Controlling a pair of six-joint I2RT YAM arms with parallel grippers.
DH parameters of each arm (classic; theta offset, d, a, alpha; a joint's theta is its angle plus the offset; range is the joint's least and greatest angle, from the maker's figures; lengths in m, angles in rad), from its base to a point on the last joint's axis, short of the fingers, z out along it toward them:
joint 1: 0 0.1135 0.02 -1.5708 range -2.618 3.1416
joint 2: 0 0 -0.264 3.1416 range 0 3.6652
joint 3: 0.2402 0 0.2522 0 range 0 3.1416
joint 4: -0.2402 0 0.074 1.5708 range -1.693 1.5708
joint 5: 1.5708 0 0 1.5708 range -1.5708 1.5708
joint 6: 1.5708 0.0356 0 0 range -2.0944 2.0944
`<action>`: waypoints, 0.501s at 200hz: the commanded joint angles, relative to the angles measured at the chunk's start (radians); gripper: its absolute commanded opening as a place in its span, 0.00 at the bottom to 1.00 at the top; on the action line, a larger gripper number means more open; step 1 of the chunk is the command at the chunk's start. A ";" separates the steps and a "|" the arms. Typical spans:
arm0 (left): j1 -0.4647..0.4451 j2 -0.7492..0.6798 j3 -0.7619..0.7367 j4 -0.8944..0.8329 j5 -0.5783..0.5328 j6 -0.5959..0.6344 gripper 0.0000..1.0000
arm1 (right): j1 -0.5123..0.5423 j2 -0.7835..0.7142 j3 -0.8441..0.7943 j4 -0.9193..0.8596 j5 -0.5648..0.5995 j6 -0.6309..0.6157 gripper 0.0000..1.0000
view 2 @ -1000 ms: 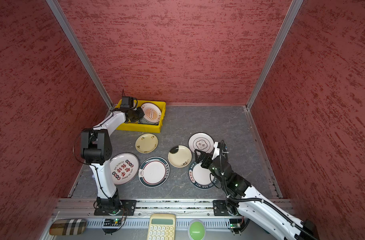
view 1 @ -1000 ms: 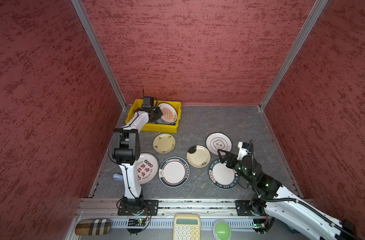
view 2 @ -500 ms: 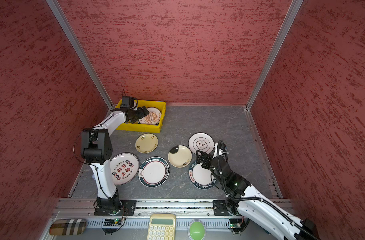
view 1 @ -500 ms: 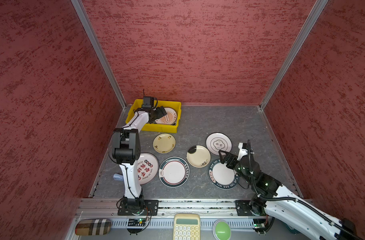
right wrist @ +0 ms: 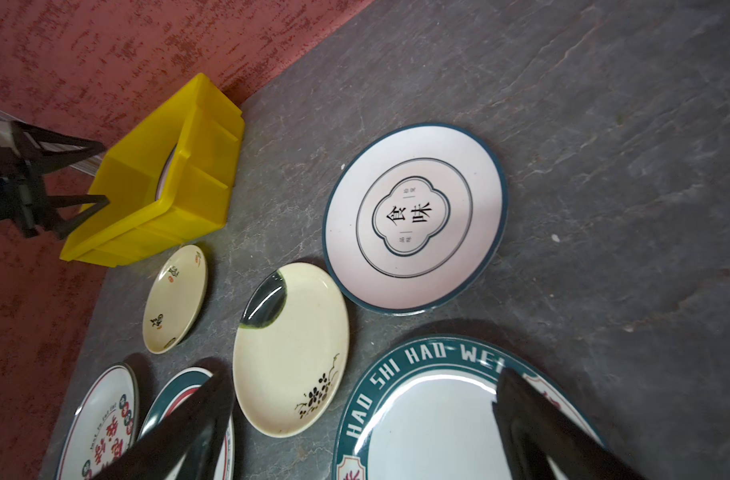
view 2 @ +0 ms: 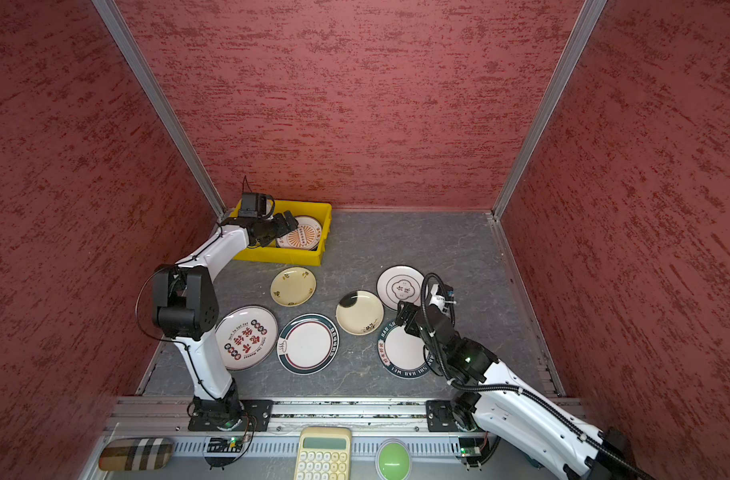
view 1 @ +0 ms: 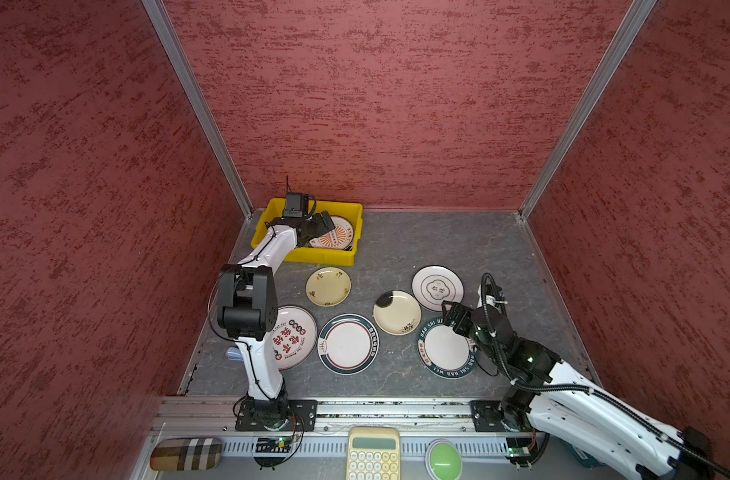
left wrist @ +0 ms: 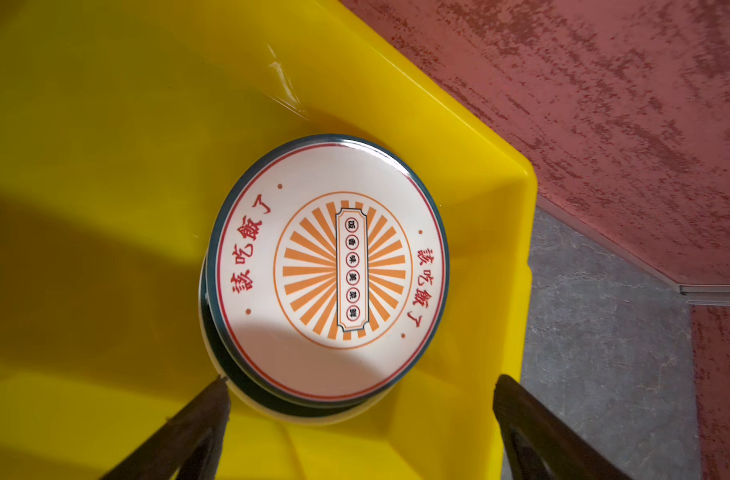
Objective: Place the plates into the plastic bin on the countertop
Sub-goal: 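Lower the sunburst plate into the bin, open the left gripper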
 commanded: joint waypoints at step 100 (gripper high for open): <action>-0.183 -0.513 -0.449 0.334 -0.094 -0.040 0.99 | -0.192 0.104 0.070 0.015 -0.271 -0.083 0.99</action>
